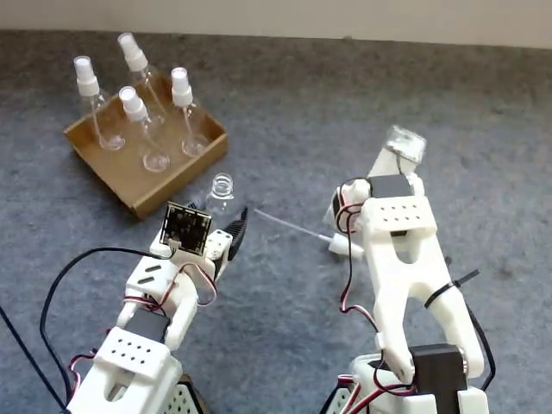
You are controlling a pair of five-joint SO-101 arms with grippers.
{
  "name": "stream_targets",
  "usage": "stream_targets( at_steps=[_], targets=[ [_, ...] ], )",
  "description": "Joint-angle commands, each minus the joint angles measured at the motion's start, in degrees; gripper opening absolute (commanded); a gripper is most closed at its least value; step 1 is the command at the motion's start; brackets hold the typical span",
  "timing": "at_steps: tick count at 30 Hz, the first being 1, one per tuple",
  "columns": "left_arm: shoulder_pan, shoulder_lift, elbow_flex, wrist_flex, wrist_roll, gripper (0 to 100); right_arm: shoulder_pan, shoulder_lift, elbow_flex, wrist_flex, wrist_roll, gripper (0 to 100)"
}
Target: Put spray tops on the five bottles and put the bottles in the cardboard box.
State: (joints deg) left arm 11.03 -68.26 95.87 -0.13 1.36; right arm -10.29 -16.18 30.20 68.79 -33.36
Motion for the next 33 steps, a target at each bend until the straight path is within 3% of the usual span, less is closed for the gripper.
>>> stream_targets(
  at_steps=[1, 6, 11, 16, 23, 33],
  targets=[
    [0.22, -1.45, 1.36, 0.35, -0.53, 8, -0.66, -1.71, -3.12, -1.71, -15.91, 28.3],
    [0.22, -1.45, 1.36, 0.35, -0.53, 8, -3.82, -1.71, -1.01, -3.74, -17.67, 28.3],
    [0.13, -1.45, 1.36, 0.35, -0.53, 8, -2.86, -1.71, 8.40, -17.27, -17.85, 28.2],
    [0.13, -1.45, 1.36, 0.35, -0.53, 8, -0.31, -1.71, 18.15, -31.25, -25.76, 28.2],
    [0.13, -1.45, 1.36, 0.35, -0.53, 8, -0.40, -1.71, 21.76, -35.03, -33.41, 28.2],
    [0.13, -1.45, 1.36, 0.35, -0.53, 8, -0.22, -1.71, 22.20, -35.21, -33.76, 26.2]
  ],
)
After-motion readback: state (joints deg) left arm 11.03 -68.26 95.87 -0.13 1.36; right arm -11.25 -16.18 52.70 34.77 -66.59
